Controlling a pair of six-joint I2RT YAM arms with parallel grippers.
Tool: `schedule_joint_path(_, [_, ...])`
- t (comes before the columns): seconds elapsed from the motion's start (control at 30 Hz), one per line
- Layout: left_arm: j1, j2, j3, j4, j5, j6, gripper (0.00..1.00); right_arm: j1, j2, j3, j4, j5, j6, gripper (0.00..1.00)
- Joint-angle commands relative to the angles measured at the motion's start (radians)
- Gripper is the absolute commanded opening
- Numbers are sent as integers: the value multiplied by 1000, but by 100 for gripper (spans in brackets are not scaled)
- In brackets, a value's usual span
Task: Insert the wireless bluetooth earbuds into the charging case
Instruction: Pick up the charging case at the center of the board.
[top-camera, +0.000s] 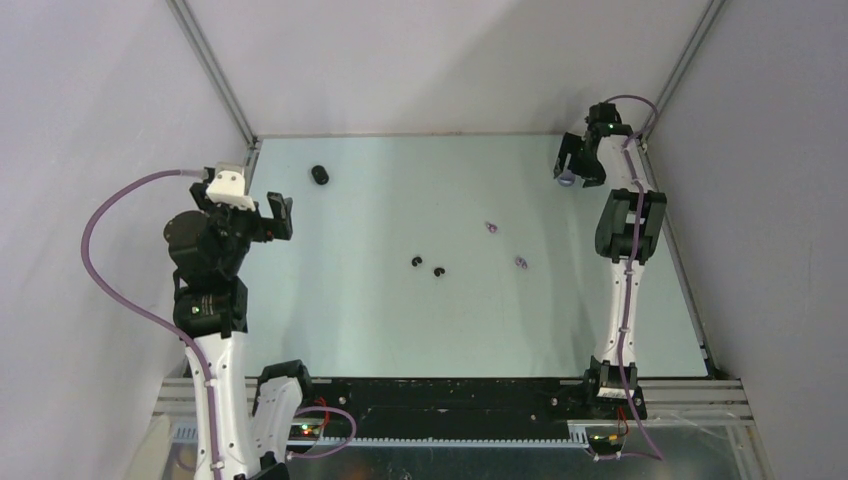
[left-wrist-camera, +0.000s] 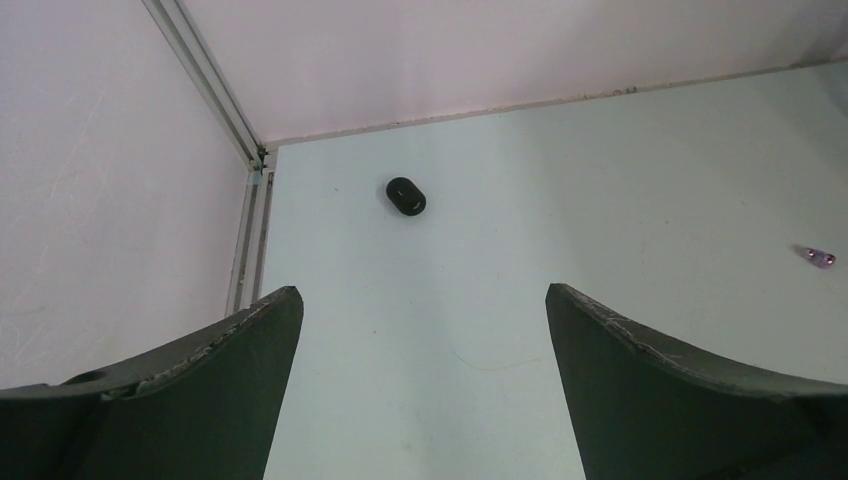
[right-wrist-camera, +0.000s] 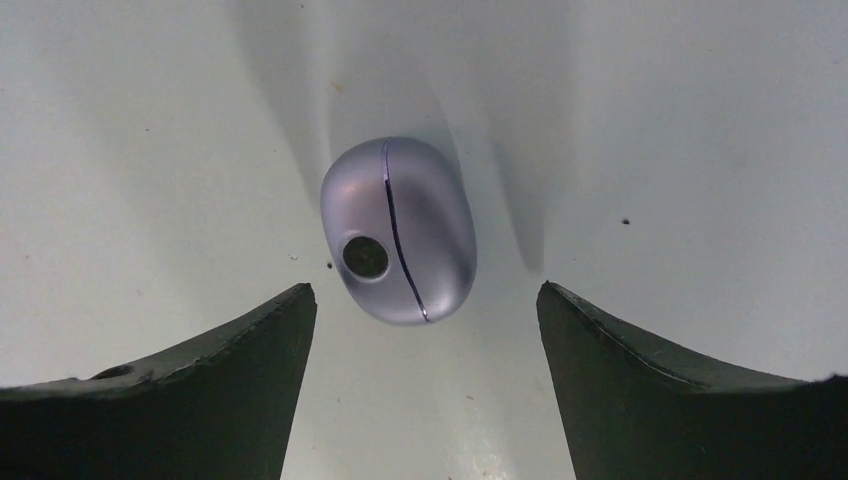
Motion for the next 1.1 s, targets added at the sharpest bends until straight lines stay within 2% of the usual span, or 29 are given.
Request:
schedule_joint_path(0.0, [11,8,12,13,1,9,99,9,27,58,50,9,37,85])
schedule_joint_path(0.17, [14,16,21,9,-2,1,99,16,57,79,62,52,47,83])
schedule_joint_path(0.5, [14,38,25,6,5,1,99,37,81,86,75,70,27,65])
schedule_joint_path(0.57, [14,38,24,7,7,0,99,44,84,86,75,70,22,61])
schedule_joint_path(0.67, [14,38,24,7,10,-1,99,53,84,85,74,109,0,49])
schedule_joint_path(0.7, [14,37,25,7,11,-1,99,60,83,85,74,115,-8,43])
schedule_joint_path(0.77, [14,35,23,7,11,-1,99,70,69,68,76,112,-31,37])
schedule_joint_path(0.87, [14,28,23,5,10,-2,99,85,3,10,82,97,-67,36])
schedule_joint_path(1.0, [14,19,22,8,15,-7,99,169,-127,-89,58,86,-120,34])
schedule_joint_path(1.07, [14,15,21,10,22,-8,99,212,-211,-206,60,85,-148,33])
